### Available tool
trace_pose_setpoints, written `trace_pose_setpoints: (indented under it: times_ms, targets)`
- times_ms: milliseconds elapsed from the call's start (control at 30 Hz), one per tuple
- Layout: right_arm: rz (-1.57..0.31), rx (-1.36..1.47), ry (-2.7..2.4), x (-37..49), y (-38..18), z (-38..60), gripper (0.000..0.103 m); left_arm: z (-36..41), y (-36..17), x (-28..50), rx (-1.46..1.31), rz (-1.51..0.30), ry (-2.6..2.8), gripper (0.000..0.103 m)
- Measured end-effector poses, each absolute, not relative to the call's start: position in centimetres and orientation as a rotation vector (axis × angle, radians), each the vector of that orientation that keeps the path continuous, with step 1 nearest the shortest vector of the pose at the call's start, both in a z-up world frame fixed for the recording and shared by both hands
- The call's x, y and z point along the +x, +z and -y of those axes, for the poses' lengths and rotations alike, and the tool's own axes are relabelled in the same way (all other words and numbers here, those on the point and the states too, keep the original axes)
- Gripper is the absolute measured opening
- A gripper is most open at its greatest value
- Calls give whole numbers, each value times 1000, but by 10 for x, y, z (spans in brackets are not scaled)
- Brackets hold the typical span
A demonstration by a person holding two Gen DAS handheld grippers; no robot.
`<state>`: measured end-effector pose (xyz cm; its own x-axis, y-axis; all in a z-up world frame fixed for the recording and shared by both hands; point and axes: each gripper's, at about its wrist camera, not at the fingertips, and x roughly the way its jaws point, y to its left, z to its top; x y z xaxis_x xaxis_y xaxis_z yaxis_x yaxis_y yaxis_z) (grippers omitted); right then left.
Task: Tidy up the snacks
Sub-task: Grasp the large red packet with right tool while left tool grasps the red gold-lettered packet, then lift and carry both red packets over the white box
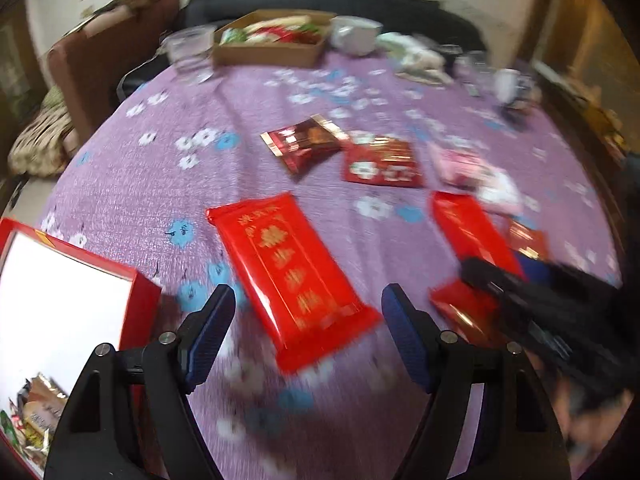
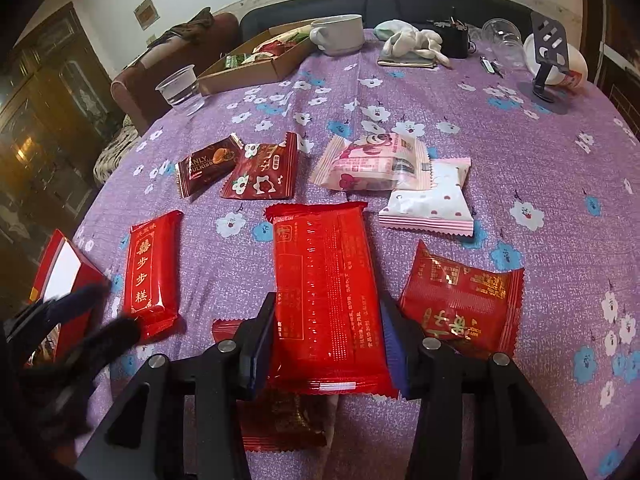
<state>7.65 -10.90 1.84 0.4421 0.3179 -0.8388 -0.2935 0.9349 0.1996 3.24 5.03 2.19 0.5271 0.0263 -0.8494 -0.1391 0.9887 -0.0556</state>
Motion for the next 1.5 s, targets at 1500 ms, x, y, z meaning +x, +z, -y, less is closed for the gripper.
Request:
trace_pose_setpoints:
  times_ms: [1500]
  targets:
    - [-1008,270,508,80,31,117,47,-33,79,-43,131,-666,-15,48]
